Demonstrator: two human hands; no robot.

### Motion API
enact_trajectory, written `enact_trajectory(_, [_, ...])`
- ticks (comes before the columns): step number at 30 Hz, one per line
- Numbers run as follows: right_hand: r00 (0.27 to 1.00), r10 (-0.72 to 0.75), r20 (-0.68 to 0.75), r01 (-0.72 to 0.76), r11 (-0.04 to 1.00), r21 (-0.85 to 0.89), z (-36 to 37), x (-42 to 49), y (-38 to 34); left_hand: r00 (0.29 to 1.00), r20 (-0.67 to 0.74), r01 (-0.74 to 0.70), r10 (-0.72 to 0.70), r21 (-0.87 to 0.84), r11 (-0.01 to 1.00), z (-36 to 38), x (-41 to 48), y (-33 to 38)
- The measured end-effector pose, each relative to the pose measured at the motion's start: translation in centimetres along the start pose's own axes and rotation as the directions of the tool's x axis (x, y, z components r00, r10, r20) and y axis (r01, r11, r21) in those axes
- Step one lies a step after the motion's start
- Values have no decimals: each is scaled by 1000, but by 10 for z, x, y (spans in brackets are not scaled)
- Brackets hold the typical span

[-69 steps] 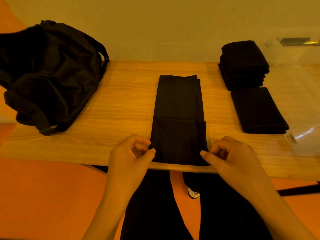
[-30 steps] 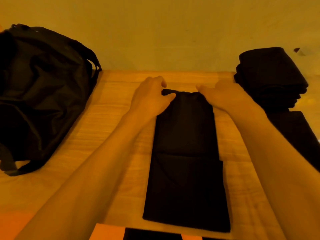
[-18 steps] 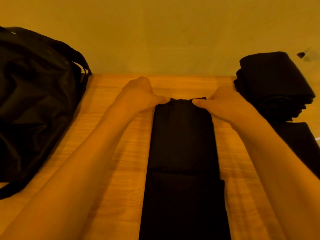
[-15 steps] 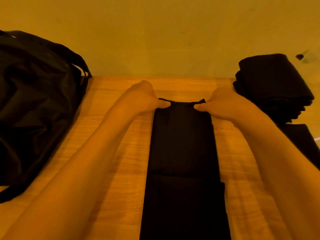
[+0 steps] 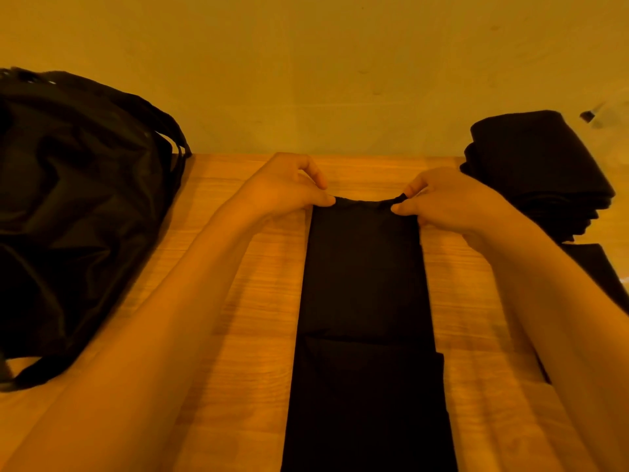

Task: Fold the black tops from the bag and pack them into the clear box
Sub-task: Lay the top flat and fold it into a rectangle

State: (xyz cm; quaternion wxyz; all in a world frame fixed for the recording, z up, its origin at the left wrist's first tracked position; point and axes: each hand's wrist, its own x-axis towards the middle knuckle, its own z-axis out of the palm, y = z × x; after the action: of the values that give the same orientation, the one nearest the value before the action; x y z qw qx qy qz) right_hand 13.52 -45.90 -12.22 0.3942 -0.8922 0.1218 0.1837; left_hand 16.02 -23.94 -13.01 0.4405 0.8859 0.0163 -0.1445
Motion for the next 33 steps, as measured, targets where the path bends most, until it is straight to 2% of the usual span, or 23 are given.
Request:
enact_trajectory(6, [991,-97,-89,107,988,114,1,-6,10,997,49,-50,51,-22,999,-5,-3,-4])
enact_trajectory(11, [931,-265,-250,286,957,53,3,-27,18,968,-24,-250,249,-70,966,-1,-26,-8])
enact_trajectory(15, [883,-368,-289,410,907,97,0,-51,27,932,-126,-357,340,-154,921,-1,-52,-13])
enact_trajectory(18, [831,-489,-264,499,866,-32,0,-71,38,918,-127,-394,376,-168,904,-1,-73,-19])
enact_trajectory(22, [747,-633,-205,612,775,-158,6,-100,54,872,-84,-483,482,8,876,6,-102,-33])
enact_trajectory(25, [698,-703,-134,664,706,-246,10,-111,65,853,-22,-519,522,72,852,15,-121,-44])
enact_trajectory(29, [654,-757,14,688,586,-428,17,-115,84,785,5,-603,619,232,763,18,-133,-58])
enact_trajectory(33, [597,-802,-8,703,528,-477,21,-117,98,708,61,-685,704,302,663,22,-134,-66])
